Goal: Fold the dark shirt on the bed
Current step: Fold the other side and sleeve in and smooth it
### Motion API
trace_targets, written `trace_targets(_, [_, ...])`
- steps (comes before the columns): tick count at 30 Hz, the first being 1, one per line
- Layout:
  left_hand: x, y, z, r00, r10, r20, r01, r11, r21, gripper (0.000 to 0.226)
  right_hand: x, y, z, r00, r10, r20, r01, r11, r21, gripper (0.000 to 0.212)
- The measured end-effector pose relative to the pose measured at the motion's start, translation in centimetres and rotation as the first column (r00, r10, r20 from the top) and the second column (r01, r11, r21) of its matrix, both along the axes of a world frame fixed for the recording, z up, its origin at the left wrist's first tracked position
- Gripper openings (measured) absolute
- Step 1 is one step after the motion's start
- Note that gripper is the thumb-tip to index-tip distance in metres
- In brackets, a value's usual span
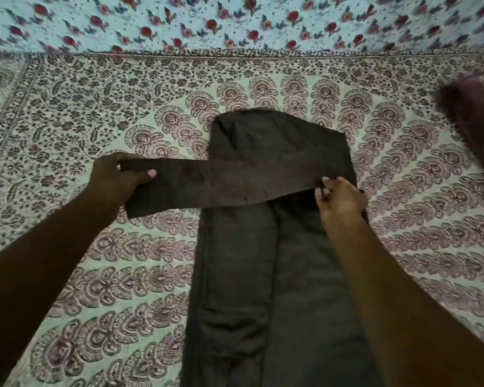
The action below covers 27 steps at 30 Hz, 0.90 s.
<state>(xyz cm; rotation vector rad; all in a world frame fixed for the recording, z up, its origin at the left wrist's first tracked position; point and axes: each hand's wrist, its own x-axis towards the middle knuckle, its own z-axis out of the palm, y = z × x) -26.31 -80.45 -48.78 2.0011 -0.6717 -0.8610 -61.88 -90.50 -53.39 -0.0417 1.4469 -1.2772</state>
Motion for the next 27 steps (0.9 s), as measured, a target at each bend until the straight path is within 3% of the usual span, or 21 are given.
trace_targets(4, [4.6, -0.2, -2.3, 0.967, -0.063, 0.248, 0.076, 0.996, -0.044, 0.048, 3.7, 1.1, -0.8, 1.0, 0.01, -0.026, -0.008, 0.996, 0.086, 0.026])
trace_targets(6, [6.3, -0.5, -3.2, 0.898, -0.138, 0.417, 0.149, 0.989, 0.005, 0.042, 5.2, 1.9, -1.4, 0.999, 0.034, -0.033, -0.03, 0.993, 0.112, 0.023])
trace_targets(8, [7.8, -1.0, -3.5, 0.851, -0.194, 0.489, 0.18, 0.981, 0.075, 0.038, 6.8, 2.4, -1.9, 0.997, 0.069, -0.035, -0.064, 0.991, 0.12, 0.019])
trace_targets(12, [9.9, -2.0, -4.0, 0.807, -0.229, 0.545, 0.162, 0.972, 0.169, 0.033, 9.4, 2.9, -2.7, 0.987, 0.161, -0.017, -0.158, 0.979, 0.132, 0.026])
trace_targets(16, [11.1, -2.5, -4.6, 0.788, -0.368, 0.494, 0.223, 0.918, 0.328, 0.032, 11.3, 3.0, -3.7, 0.978, 0.206, -0.027, -0.201, 0.97, 0.137, 0.034])
trace_targets(20, [10.4, -2.1, -6.4, 0.74, -0.529, 0.416, 0.254, 0.792, 0.555, 0.065, 12.0, 3.1, -4.5, 0.976, 0.215, -0.025, -0.21, 0.968, 0.135, 0.031])
trace_targets(23, [8.6, -1.3, -7.7, 0.589, -0.584, 0.559, 0.169, 0.765, 0.621, 0.076, 12.3, 3.0, -4.7, 0.977, 0.207, -0.056, -0.198, 0.971, 0.135, 0.015])
trace_targets(25, [7.1, -0.9, -8.6, 0.49, -0.643, 0.589, 0.33, 0.762, 0.558, 0.069, 12.3, 2.8, -4.6, 0.979, 0.192, -0.073, -0.183, 0.977, 0.11, 0.012])
trace_targets(27, [5.9, -0.4, -9.5, 0.381, -0.767, 0.517, 0.534, 0.639, 0.554, 0.067, 12.5, 2.7, -4.5, 0.978, 0.192, -0.083, -0.186, 0.979, 0.082, 0.013])
